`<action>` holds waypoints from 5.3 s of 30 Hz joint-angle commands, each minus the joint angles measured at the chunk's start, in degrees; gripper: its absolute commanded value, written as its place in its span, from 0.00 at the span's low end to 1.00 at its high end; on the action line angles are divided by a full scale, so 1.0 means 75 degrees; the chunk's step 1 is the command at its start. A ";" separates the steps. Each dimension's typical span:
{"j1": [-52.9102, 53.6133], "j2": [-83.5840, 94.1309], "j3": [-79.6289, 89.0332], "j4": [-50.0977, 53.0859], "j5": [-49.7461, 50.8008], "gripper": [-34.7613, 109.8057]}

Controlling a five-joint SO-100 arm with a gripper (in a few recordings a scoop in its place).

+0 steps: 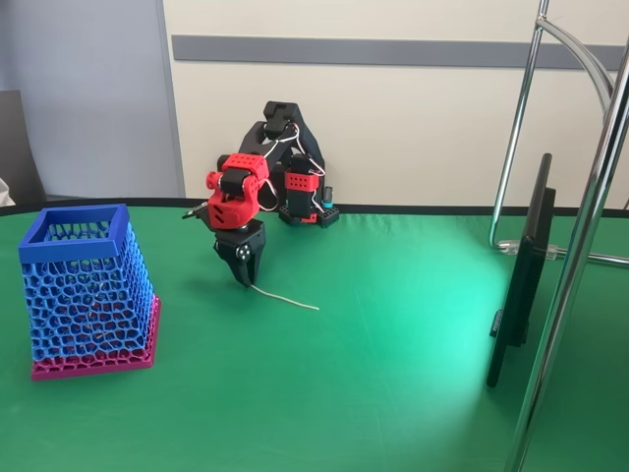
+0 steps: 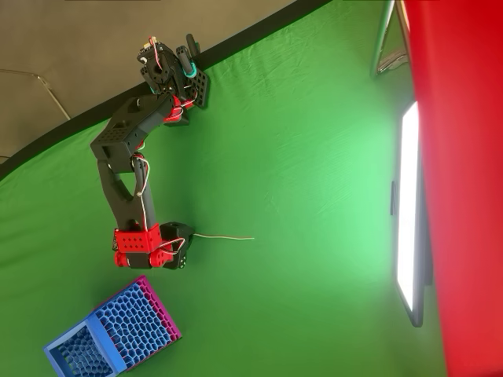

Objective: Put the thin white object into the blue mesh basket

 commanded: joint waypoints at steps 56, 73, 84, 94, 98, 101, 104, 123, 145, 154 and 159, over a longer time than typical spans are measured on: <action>0.2449 0.1676 -0.4781 -0.2730 -0.2660 0.24; 0.1992 0.0316 -0.5227 -0.5508 -0.3844 0.24; 0.1980 0.0082 -0.5027 -0.6445 -0.3691 0.24; 0.2332 0.0035 -0.4781 -0.6984 -0.3504 0.24; 0.2414 -0.0082 -0.4770 -0.7137 -0.3539 0.24; 0.2414 -0.0164 -0.4805 -0.7195 -0.3562 0.25; 0.2402 -0.0211 -0.4770 -0.7230 -0.3422 0.36; 0.2402 -0.0199 -0.4371 -0.7711 -0.3270 0.48; 0.2297 0.0750 -0.3199 -0.7910 -0.3281 0.30; 0.2016 0.2121 -0.1488 -0.8086 -0.2648 0.46; 0.1734 0.3246 -0.0023 -0.8496 -0.2508 0.46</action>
